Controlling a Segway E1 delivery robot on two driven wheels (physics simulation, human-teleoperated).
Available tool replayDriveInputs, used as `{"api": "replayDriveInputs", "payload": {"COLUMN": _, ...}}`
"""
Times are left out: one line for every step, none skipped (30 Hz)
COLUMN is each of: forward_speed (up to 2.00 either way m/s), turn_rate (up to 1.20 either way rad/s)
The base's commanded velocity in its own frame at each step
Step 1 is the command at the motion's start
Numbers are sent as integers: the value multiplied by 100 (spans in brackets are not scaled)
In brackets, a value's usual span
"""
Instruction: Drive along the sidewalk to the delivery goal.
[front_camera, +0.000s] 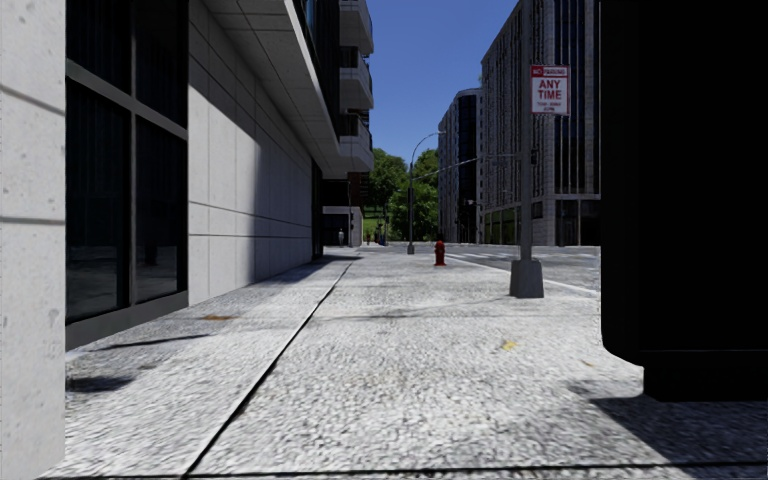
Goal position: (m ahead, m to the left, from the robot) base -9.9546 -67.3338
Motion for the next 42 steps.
{"api": "replayDriveInputs", "payload": {"forward_speed": 197, "turn_rate": 0}}
{"api": "replayDriveInputs", "payload": {"forward_speed": 197, "turn_rate": 0}}
{"api": "replayDriveInputs", "payload": {"forward_speed": 197, "turn_rate": 0}}
{"api": "replayDriveInputs", "payload": {"forward_speed": 197, "turn_rate": 0}}
{"api": "replayDriveInputs", "payload": {"forward_speed": 197, "turn_rate": 0}}
{"api": "replayDriveInputs", "payload": {"forward_speed": 197, "turn_rate": 0}}
{"api": "replayDriveInputs", "payload": {"forward_speed": 197, "turn_rate": 0}}
{"api": "replayDriveInputs", "payload": {"forward_speed": 197, "turn_rate": 0}}
{"api": "replayDriveInputs", "payload": {"forward_speed": 197, "turn_rate": 0}}
{"api": "replayDriveInputs", "payload": {"forward_speed": 197, "turn_rate": 0}}
{"api": "replayDriveInputs", "payload": {"forward_speed": 197, "turn_rate": 0}}
{"api": "replayDriveInputs", "payload": {"forward_speed": 197, "turn_rate": 0}}
{"api": "replayDriveInputs", "payload": {"forward_speed": 197, "turn_rate": 0}}
{"api": "replayDriveInputs", "payload": {"forward_speed": 197, "turn_rate": 0}}
{"api": "replayDriveInputs", "payload": {"forward_speed": 197, "turn_rate": 0}}
{"api": "replayDriveInputs", "payload": {"forward_speed": 197, "turn_rate": 0}}
{"api": "replayDriveInputs", "payload": {"forward_speed": 197, "turn_rate": 0}}
{"api": "replayDriveInputs", "payload": {"forward_speed": 197, "turn_rate": 0}}
{"api": "replayDriveInputs", "payload": {"forward_speed": 197, "turn_rate": 0}}
{"api": "replayDriveInputs", "payload": {"forward_speed": 197, "turn_rate": 0}}
{"api": "replayDriveInputs", "payload": {"forward_speed": 197, "turn_rate": 0}}
{"api": "replayDriveInputs", "payload": {"forward_speed": 197, "turn_rate": 0}}
{"api": "replayDriveInputs", "payload": {"forward_speed": 197, "turn_rate": 0}}
{"api": "replayDriveInputs", "payload": {"forward_speed": 197, "turn_rate": 0}}
{"api": "replayDriveInputs", "payload": {"forward_speed": 197, "turn_rate": 0}}
{"api": "replayDriveInputs", "payload": {"forward_speed": 197, "turn_rate": 0}}
{"api": "replayDriveInputs", "payload": {"forward_speed": 197, "turn_rate": 0}}
{"api": "replayDriveInputs", "payload": {"forward_speed": 197, "turn_rate": 0}}
{"api": "replayDriveInputs", "payload": {"forward_speed": 197, "turn_rate": 0}}
{"api": "replayDriveInputs", "payload": {"forward_speed": 197, "turn_rate": 0}}
{"api": "replayDriveInputs", "payload": {"forward_speed": 197, "turn_rate": 0}}
{"api": "replayDriveInputs", "payload": {"forward_speed": 197, "turn_rate": 0}}
{"api": "replayDriveInputs", "payload": {"forward_speed": 197, "turn_rate": 0}}
{"api": "replayDriveInputs", "payload": {"forward_speed": 197, "turn_rate": 0}}
{"api": "replayDriveInputs", "payload": {"forward_speed": 197, "turn_rate": 0}}
{"api": "replayDriveInputs", "payload": {"forward_speed": 197, "turn_rate": 0}}
{"api": "replayDriveInputs", "payload": {"forward_speed": 197, "turn_rate": 0}}
{"api": "replayDriveInputs", "payload": {"forward_speed": 197, "turn_rate": 0}}
{"api": "replayDriveInputs", "payload": {"forward_speed": 197, "turn_rate": 0}}
{"api": "replayDriveInputs", "payload": {"forward_speed": 197, "turn_rate": 0}}
{"api": "replayDriveInputs", "payload": {"forward_speed": 197, "turn_rate": 0}}
{"api": "replayDriveInputs", "payload": {"forward_speed": 197, "turn_rate": 0}}
